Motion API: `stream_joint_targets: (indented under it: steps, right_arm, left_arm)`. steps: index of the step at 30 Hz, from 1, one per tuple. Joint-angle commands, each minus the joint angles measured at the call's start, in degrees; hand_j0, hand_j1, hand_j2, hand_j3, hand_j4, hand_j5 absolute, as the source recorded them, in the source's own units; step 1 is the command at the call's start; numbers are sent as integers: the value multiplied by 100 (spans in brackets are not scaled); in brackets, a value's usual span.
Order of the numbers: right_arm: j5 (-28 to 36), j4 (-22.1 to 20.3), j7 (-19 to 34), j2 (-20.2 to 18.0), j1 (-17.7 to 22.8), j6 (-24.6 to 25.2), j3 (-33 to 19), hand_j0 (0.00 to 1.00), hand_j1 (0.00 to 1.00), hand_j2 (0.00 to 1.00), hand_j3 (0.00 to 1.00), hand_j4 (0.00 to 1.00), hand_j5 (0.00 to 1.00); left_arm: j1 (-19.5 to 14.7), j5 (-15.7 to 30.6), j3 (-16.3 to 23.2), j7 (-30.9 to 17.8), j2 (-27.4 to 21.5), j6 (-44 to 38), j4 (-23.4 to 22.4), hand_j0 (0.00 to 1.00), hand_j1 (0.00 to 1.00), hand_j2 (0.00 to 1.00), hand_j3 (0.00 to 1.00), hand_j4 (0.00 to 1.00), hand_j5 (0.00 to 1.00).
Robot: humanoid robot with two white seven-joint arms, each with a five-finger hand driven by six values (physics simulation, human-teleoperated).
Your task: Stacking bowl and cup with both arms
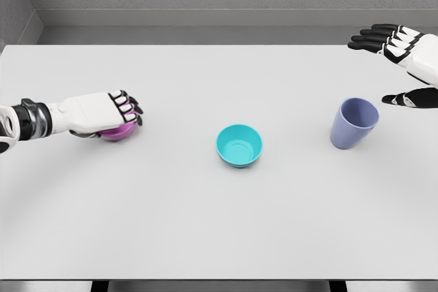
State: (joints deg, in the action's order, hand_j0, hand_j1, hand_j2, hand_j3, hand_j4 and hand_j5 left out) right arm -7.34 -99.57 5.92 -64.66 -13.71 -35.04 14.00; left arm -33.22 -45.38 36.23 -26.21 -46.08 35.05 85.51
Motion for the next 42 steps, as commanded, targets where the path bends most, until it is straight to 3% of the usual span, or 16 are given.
stream_joint_targets:
  steps: [1, 7, 11, 20, 24, 31, 42]
  right_arm:
    - [40, -1, -4, -2, 0, 4, -2, 100, 100, 100, 100, 100, 100]
    - [40, -1, -4, -2, 0, 4, -2, 100, 100, 100, 100, 100, 100]
    - [40, -1, -4, -2, 0, 4, -2, 100, 100, 100, 100, 100, 100]
    - [40, -1, -4, -2, 0, 4, -2, 100, 100, 100, 100, 100, 100]
    - [40, -1, -4, -2, 0, 4, -2, 100, 100, 100, 100, 100, 100]
    - [40, -1, -4, -2, 0, 4, -2, 100, 100, 100, 100, 100, 100]
    - [40, -1, -4, -2, 0, 4, -2, 100, 100, 100, 100, 100, 100]
  left_arm:
    - [0, 91, -11, 19, 2, -5, 141, 30, 30, 30, 30, 30, 30]
    - [44, 223, -2, 46, 310, -5, 870, 32, 32, 32, 32, 32, 32]
    - [44, 223, 16, 46, 626, -5, 1046, 32, 32, 32, 32, 32, 32]
    - [-149, 223, 86, 46, 1426, -5, 1081, 33, 33, 33, 33, 33, 33]
    - [-308, 170, 411, 28, 1699, -5, 1064, 33, 33, 33, 33, 33, 33]
    - [-343, 100, 648, 10, 1804, -5, 1046, 34, 34, 34, 34, 34, 34]
    - [-343, -50, 657, 2, 1804, -5, 1020, 42, 42, 42, 42, 42, 42]
